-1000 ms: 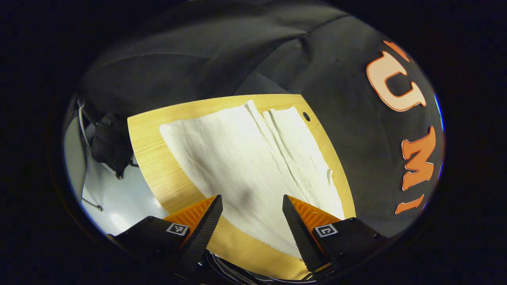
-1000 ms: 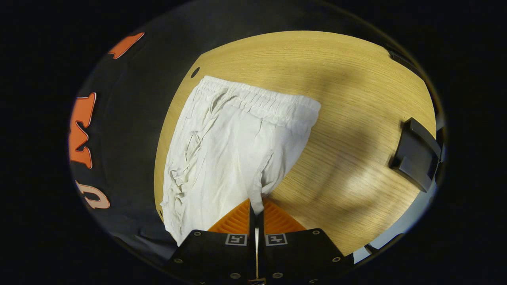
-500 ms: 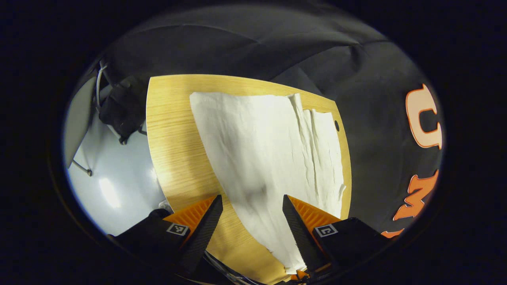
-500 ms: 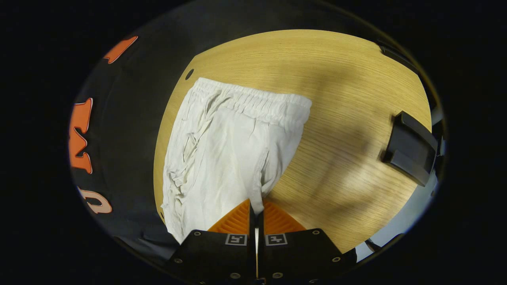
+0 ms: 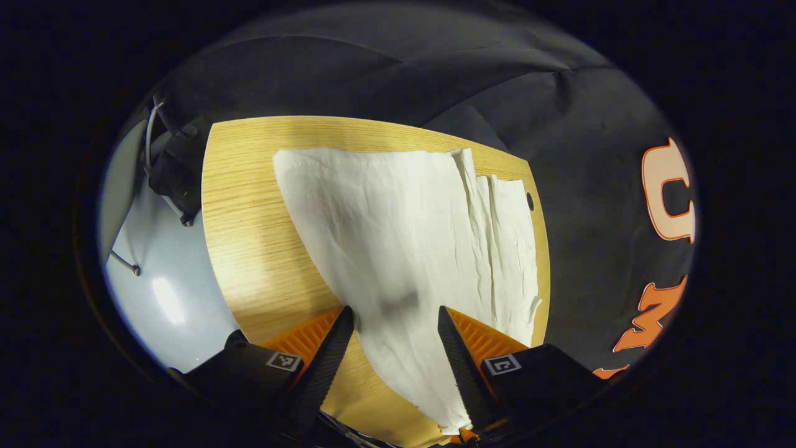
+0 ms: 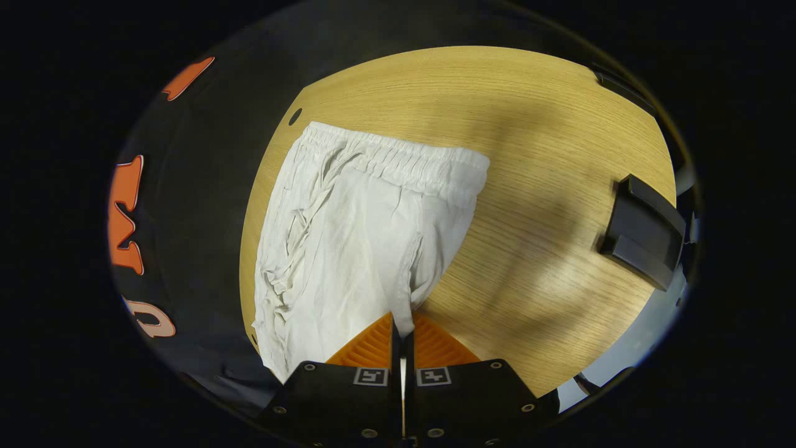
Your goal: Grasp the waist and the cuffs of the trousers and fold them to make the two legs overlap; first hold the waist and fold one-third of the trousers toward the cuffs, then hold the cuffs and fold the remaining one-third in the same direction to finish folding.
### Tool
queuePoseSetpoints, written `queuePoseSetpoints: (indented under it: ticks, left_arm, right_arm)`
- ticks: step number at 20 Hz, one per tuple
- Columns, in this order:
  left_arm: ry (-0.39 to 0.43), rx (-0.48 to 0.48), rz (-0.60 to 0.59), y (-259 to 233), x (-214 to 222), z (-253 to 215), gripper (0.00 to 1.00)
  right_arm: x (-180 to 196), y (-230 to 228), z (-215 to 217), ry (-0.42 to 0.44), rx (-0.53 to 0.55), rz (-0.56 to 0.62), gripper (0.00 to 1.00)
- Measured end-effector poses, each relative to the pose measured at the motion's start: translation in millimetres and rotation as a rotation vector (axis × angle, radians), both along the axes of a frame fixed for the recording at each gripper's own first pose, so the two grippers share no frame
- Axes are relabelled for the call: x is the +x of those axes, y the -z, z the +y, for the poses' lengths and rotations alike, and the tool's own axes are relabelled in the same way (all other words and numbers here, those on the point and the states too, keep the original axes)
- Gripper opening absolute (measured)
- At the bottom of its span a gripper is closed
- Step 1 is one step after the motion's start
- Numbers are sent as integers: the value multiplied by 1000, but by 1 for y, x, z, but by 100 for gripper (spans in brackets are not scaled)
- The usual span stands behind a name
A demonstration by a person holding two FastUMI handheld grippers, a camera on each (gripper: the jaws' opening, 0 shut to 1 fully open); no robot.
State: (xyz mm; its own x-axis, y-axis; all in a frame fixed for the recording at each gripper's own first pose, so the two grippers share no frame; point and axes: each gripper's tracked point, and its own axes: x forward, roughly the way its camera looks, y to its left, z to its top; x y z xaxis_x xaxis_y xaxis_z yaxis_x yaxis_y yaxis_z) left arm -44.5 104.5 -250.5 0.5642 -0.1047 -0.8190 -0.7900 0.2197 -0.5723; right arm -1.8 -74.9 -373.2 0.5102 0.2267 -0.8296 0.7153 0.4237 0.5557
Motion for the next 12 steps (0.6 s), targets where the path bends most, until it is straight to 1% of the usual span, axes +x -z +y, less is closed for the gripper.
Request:
queuePoseSetpoints:
  ticks: [1,2,4,5,6,7,8,9,10,12]
  left_arm:
    - [8,1,7,3,0,1,87]
    - [12,0,-2,4,2,2,72]
    - [32,1,-15,8,7,2,60]
    - [46,4,-10,11,7,4,62]
    - [60,2,-8,14,5,6,41]
    - [72,-3,-13,17,6,6,33]
    - [72,-8,-10,22,9,6,22]
    - [77,-23,-9,17,8,11,16]
    - [99,-36,-4,24,12,6,5]
    - [142,-20,13,23,11,8,4]
  right_arm:
    - [-1,-1,0,1,0,-2,2]
    - [-1,-1,-1,2,0,-3,2]
    - [-1,-1,-1,4,-1,-4,3]
    - [-1,0,-1,3,-3,-4,2]
    - [-1,-1,0,4,-4,-6,2]
    - [-1,-2,0,4,-6,-7,2]
    - [-1,-2,0,3,-8,-6,3]
    - [-2,-3,-1,1,-10,-4,2]
    - [-1,-4,-1,2,-12,-6,2]
    - [0,-10,-1,9,-10,-18,2]
